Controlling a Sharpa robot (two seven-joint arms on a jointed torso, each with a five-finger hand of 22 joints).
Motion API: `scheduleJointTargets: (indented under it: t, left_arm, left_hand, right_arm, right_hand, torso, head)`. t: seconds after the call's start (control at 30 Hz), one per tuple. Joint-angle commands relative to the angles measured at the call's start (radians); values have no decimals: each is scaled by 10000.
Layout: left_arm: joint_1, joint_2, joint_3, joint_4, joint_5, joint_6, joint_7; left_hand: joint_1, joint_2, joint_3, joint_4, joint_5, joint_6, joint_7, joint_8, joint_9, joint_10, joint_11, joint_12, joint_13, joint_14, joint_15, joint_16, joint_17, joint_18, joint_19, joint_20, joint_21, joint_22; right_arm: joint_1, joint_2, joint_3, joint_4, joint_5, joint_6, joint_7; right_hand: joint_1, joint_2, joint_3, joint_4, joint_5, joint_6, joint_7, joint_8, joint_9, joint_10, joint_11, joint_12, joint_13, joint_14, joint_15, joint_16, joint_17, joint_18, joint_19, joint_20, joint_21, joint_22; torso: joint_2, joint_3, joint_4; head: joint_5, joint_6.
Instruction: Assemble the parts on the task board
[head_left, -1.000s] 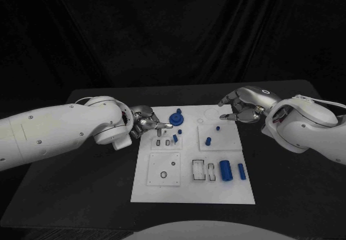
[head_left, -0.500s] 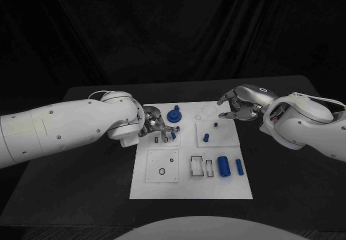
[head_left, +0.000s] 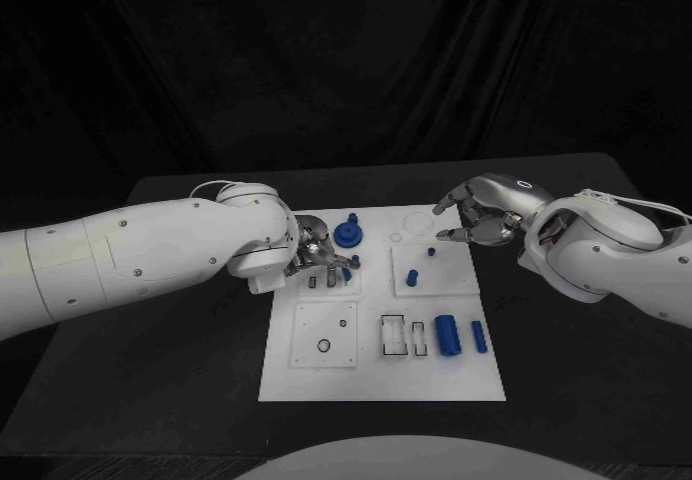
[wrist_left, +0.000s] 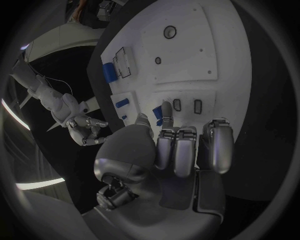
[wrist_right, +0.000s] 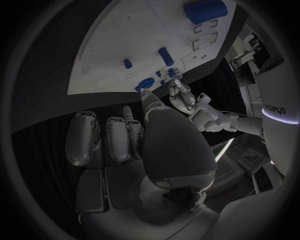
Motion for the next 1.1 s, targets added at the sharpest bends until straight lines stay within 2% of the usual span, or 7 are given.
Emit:
scheduleJointTargets:
  t: [0.03, 0.27, 0.37, 0.53, 0.93, 1.1]
  left_arm:
    - [27, 55, 10, -26, -18, -6, 24]
    - [26, 90, 10, -95, -18, -218, -49]
    - [25, 114, 10, -137, -18, -251, -33]
    - [25, 157, 10, -204, -18, -286, -5]
    - [23, 287, 9, -409, -18, -251, 38]
    - [21, 384, 9, -511, -18, -174, 59]
  left_hand:
    - [24, -27, 116, -40, 144, 55, 50, -86, 55, 1075, 44, 25, 2610, 1020, 36, 26, 2630, -45, -65, 29, -50, 602]
    - [86, -46, 202, -110, 271, 134, 36, -127, 143, 1075, 37, 25, 2610, 1020, 33, 26, 2630, -38, -79, 36, -69, 592]
    - [101, -49, 223, -127, 289, 150, 31, -131, 170, 1075, 34, 25, 2610, 1020, 31, 26, 2630, -28, -113, 36, -91, 557]
    - [147, -69, 288, -181, 310, 152, 28, -185, 242, 1075, 28, 25, 2610, 1020, 26, 26, 2630, -17, -143, 36, -124, 528]
    - [363, -104, 539, -410, 392, 178, 10, -405, 396, 1075, 5, 25, 2610, 1020, -1, 26, 2630, -2, -178, 17, -198, 484]
    - [391, -104, 577, -441, 402, 187, 8, -437, 413, 1075, 3, 25, 2610, 1020, -3, 26, 2630, -1, -179, 14, -206, 482]
  right_arm:
    - [-32, -9, 5, -12, -17, -193, 22]
    - [-45, -30, 5, -17, -17, -234, 40]
    - [-54, -35, 5, -27, -17, -239, 39]
    - [-68, -26, 5, -44, -17, -241, 37]
    - [-91, -21, 5, -74, -17, -401, 188]
    - [-105, -13, 5, -91, -17, -474, 261]
  right_hand:
    - [-60, 74, -62, 16, -61, 75, 26, 20, -17, -23, -3, -33, -265, 483, 51, 64, 16, -1, 104, 58, 39, 1799]
    - [-78, 75, -73, 22, -75, 86, 27, 22, -20, -7, -2, -15, -248, 497, 51, 112, 76, -10, 122, 57, 86, 1813]
    - [-79, 75, -73, 23, -75, 87, 27, 22, -21, -7, -2, -15, -249, 498, 51, 113, 77, -10, 123, 57, 88, 1813]
    - [-102, 77, -85, 32, -82, 97, 27, 23, -25, -2, 0, -19, -257, 505, 52, 132, 95, -17, 137, 57, 123, 1824]
    - [-132, 90, -96, 48, -83, 118, 28, 28, -29, 19, 0, 6, -234, 519, 52, 179, 151, -25, 156, 57, 170, 1837]
    - [-141, 98, -102, 50, -77, 149, 26, 39, -30, 41, 0, 34, -207, 536, 52, 242, 227, -40, 183, 56, 245, 1858]
  torso:
    - [-3, -9, -1]
    - [-3, -15, -6]
    - [-6, -20, 7]
    - [-3, -19, 3]
    - [-8, -23, 2]
    - [-6, -12, -7]
  head:
    - [19, -31]
    - [16, -79]
    - [-17, -156]
    - [-30, -213]
    - [-29, -274]
    - [-29, -298]
